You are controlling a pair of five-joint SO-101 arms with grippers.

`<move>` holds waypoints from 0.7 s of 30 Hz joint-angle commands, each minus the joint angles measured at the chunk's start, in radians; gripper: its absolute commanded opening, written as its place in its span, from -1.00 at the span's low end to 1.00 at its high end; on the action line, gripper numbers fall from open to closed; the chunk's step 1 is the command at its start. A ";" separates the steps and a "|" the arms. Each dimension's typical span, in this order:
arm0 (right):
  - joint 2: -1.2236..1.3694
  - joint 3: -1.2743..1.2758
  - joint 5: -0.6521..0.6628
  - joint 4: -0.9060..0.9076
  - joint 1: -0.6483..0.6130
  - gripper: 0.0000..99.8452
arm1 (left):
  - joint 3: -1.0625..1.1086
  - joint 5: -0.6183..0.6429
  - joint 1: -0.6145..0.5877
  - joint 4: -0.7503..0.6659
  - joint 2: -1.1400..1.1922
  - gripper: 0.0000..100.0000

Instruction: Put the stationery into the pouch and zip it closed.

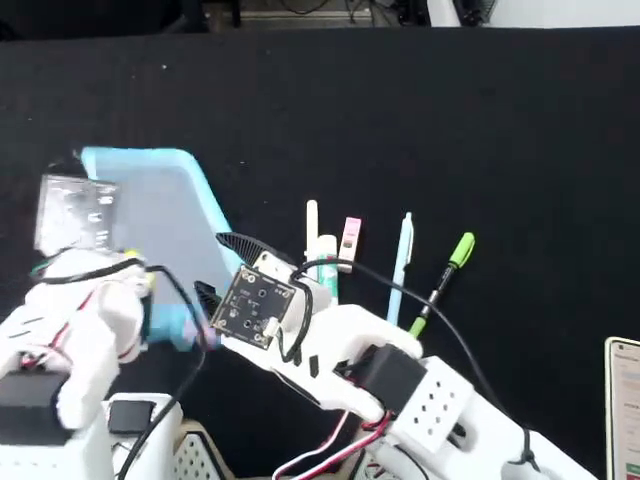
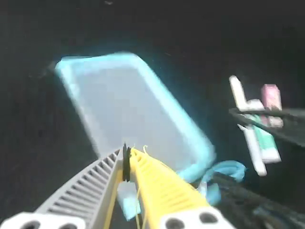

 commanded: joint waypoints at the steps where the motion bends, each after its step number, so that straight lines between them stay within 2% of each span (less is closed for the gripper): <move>1: 0.004 0.030 -0.006 -0.068 -0.011 -0.59 | -0.010 -0.005 0.105 0.002 0.012 -0.94; 6: 0.002 0.047 0.000 0.080 0.011 -0.59 | -0.010 -0.012 0.087 0.012 0.011 -0.94; 9: 0.002 0.076 0.002 0.120 0.072 -0.59 | -0.008 -0.014 -0.050 0.032 0.011 -0.94; 13: 0.008 0.143 -0.005 0.083 0.144 -0.59 | 0.045 -0.057 -0.255 0.012 0.020 -0.94; 15: 0.008 0.176 -0.003 0.080 0.103 -0.59 | 0.104 -0.077 -0.331 -0.025 0.020 -0.94; 19: 0.010 0.211 -0.006 0.080 -0.060 -0.59 | 0.259 -0.077 -0.472 -0.140 0.012 -0.94; 21: 0.010 0.226 -0.008 0.072 -0.080 -0.59 | 0.337 -0.078 -0.541 -0.204 0.012 -0.94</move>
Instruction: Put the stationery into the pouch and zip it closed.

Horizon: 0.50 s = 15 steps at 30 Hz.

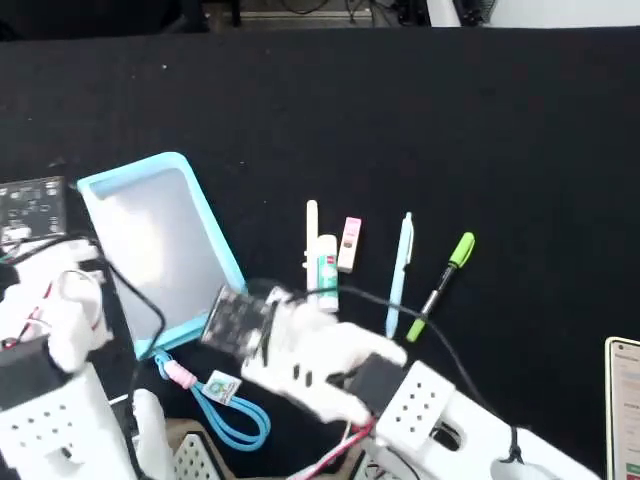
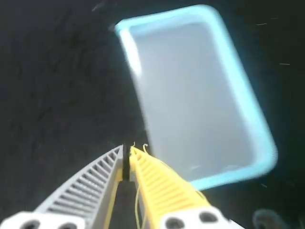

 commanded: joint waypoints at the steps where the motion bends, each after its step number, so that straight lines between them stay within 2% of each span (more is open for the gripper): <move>1: 0.012 0.018 -0.012 -0.028 -0.074 -0.59 | 0.142 -0.008 -0.151 -0.147 -0.003 -0.94; 7: 0.012 0.054 -0.130 -0.012 -0.094 -0.59 | 0.242 -0.006 -0.208 -0.226 -0.003 -0.94; 15: 0.010 0.199 -0.137 0.044 -0.284 -0.59 | 0.237 -0.005 -0.208 -0.224 -0.003 -0.94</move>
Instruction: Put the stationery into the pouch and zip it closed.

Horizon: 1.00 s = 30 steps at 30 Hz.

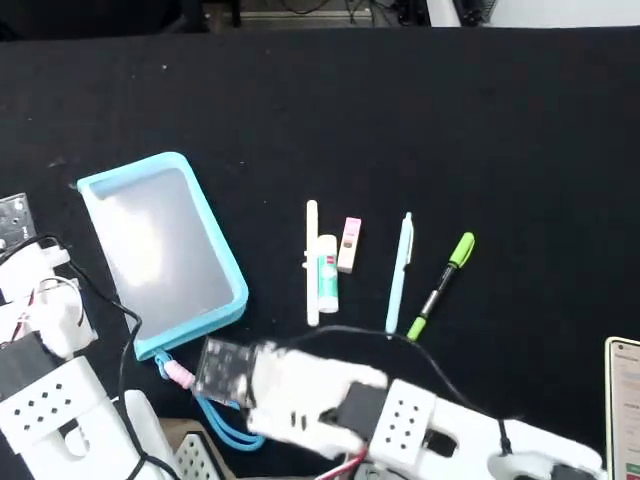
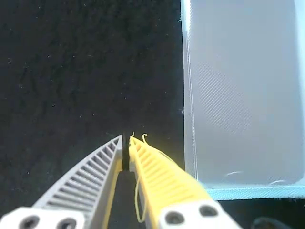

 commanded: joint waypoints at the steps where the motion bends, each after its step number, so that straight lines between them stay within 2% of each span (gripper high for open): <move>1: 0.010 0.027 -0.009 0.017 -0.066 -0.59 | -0.010 -0.003 -0.008 -0.018 -0.011 -0.94; 6: 0.010 0.021 -0.081 0.017 -0.117 -0.59 | -0.010 -0.003 -0.012 -0.018 -0.011 -0.94; 19: 0.012 0.021 -0.086 0.018 -0.126 -0.59 | -0.019 -0.003 -0.018 -0.015 -0.011 -0.94; 22: 0.025 0.015 -0.086 0.020 -0.126 -0.59 | -0.070 0.021 -0.018 0.023 -0.012 -0.94; 30: 0.361 -0.159 -0.092 0.031 -0.130 -0.59 | -0.251 0.052 -0.010 0.124 -0.012 -0.94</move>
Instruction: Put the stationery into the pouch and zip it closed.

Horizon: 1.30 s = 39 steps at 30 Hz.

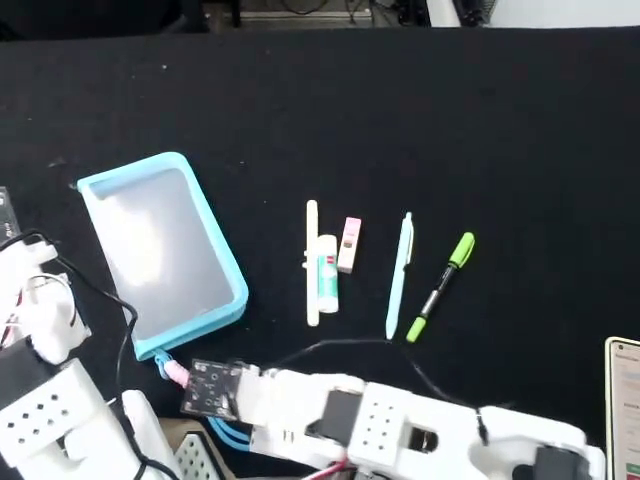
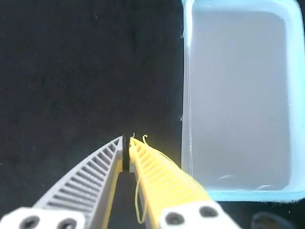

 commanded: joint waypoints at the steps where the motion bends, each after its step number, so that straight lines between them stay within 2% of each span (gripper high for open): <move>1: 0.226 -0.166 -0.011 0.003 -0.012 -0.59 | -0.111 0.008 -0.005 0.032 -0.014 -0.94; 7: 0.453 -0.309 -0.077 0.009 -0.008 -0.59 | -0.099 0.008 -0.007 0.032 -0.014 -0.94; 11: 0.544 -0.369 -0.080 0.083 -0.008 -0.60 | -0.101 0.008 -0.005 0.032 -0.014 -0.94; 13: 0.579 -0.381 -0.069 0.123 -0.006 -0.67 | -0.101 0.008 -0.007 0.032 -0.014 -0.94; 15: 0.599 -0.381 0.006 0.157 0.011 -0.87 | -0.099 0.008 -0.008 0.034 -0.014 -0.94; 16: 0.599 -0.381 0.052 0.167 0.035 -0.99 | -0.099 0.006 -0.010 0.038 -0.014 -0.94; 21: 0.507 -0.401 0.175 0.281 0.265 -0.98 | -0.101 0.006 -0.008 0.046 -0.014 -0.94; 27: 0.217 -0.449 0.336 0.522 0.534 -0.98 | -0.099 -0.060 -0.008 0.046 -0.014 -0.94; 31: 0.053 -0.418 0.410 0.565 0.690 -0.98 | -0.099 -0.061 -0.007 0.046 -0.014 -0.94; 34: 0.005 -0.344 0.497 0.560 0.746 -0.97 | -0.099 -0.061 -0.002 0.046 -0.014 -0.94; 36: 0.005 -0.306 0.546 0.551 0.763 -0.91 | -0.099 -0.058 -0.001 0.046 -0.014 -0.94; 39: 0.004 -0.297 0.565 0.525 0.810 -0.70 | -0.099 -0.057 -0.001 0.046 -0.014 -0.94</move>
